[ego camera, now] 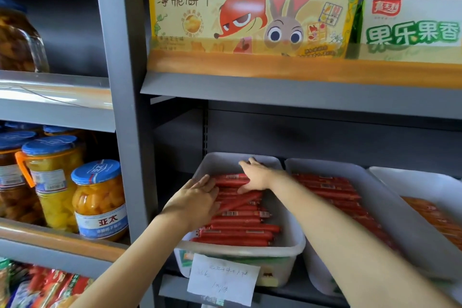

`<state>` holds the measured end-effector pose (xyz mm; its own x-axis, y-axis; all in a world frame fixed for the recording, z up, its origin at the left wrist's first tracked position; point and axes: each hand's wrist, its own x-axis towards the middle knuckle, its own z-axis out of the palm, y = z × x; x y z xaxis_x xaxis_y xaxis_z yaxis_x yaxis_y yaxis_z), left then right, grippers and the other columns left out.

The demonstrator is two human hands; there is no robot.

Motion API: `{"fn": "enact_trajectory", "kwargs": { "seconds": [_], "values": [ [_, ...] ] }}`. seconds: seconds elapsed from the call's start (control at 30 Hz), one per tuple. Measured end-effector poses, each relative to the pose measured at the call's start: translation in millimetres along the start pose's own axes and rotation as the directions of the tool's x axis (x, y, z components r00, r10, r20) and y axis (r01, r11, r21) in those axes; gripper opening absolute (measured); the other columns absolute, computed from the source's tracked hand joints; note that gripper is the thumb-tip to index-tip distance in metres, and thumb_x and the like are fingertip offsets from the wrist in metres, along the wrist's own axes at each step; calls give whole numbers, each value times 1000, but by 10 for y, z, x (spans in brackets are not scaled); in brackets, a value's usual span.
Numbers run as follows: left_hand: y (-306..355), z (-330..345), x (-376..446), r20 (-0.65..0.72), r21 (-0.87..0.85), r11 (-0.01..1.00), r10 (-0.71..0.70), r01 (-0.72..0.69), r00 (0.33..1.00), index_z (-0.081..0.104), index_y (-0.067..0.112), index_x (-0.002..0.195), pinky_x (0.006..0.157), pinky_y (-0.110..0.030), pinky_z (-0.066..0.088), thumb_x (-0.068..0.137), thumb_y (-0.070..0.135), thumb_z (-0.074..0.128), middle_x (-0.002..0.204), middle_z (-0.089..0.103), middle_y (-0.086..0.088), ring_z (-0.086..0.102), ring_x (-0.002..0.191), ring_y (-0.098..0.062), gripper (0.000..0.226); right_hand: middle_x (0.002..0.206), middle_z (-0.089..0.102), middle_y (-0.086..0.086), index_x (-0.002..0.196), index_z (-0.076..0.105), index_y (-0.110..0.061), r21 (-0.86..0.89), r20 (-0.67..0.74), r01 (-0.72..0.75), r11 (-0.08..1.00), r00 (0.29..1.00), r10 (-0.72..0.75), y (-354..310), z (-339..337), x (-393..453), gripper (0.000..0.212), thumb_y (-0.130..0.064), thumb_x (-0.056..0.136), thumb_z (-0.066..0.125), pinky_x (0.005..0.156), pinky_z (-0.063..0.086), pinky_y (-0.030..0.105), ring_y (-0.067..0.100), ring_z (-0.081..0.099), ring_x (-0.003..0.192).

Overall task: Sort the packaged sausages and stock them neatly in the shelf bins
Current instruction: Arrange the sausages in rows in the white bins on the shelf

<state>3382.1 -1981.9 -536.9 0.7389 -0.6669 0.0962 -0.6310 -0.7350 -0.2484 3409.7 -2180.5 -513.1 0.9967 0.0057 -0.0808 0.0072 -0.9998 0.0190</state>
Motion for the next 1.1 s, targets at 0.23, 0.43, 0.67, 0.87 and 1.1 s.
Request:
{"fn": "enact_trajectory", "kwargs": {
  "seconds": [0.23, 0.43, 0.67, 0.87, 1.1],
  "values": [
    [27, 19, 26, 105, 85, 996, -6, -3, 994, 33, 20, 144, 118, -40, 0, 99, 33, 26, 150, 34, -5, 7, 145, -20, 47, 128, 47, 7, 129, 51, -15, -21, 50, 193, 981, 980, -191, 105, -54, -344, 35, -17, 94, 49, 100, 38, 36, 23, 45, 119],
    [44, -13, -7, 24, -4, 1000, -31, 31, 999, 30, 8, 144, 119, -37, 2, 97, 20, 33, 152, 25, -8, 4, 145, -20, 49, 93, 50, 1, 91, 52, -14, 47, -45, 202, 978, 979, -200, -22, 70, -404, 13, -21, 87, 63, 72, 39, 33, 22, 50, 89],
    [28, 56, 34, 46, -56, 998, -24, 27, 999, 45, 17, 135, 118, -37, 12, 96, 30, 35, 143, 40, -3, 28, 136, -17, 42, 93, 62, 11, 83, 57, -8, -83, -142, 37, 996, 989, -49, -44, 163, -162, 8, -13, 88, 61, 64, 37, 31, 30, 60, 85],
    [20, 10, 19, 89, 33, 998, 45, -48, 995, 40, 25, 139, 116, -39, 6, 97, 39, 29, 146, 37, 2, 21, 140, -18, 46, 91, 60, 11, 94, 60, -7, -187, -201, -101, 977, 978, 62, -42, 74, 6, 9, -3, 91, 51, 61, 36, 30, 29, 59, 85],
    [84, -124, -53, 219, 56, 992, 99, -114, 971, 40, 37, 136, 114, -43, -1, 97, 48, 25, 139, 48, 7, 35, 134, -17, 44, 99, 55, 9, 87, 51, -12, -174, -178, 66, 983, 979, -97, 7, 138, -36, 5, -8, 89, 54, 72, 40, 36, 27, 52, 98]
  ]
}}
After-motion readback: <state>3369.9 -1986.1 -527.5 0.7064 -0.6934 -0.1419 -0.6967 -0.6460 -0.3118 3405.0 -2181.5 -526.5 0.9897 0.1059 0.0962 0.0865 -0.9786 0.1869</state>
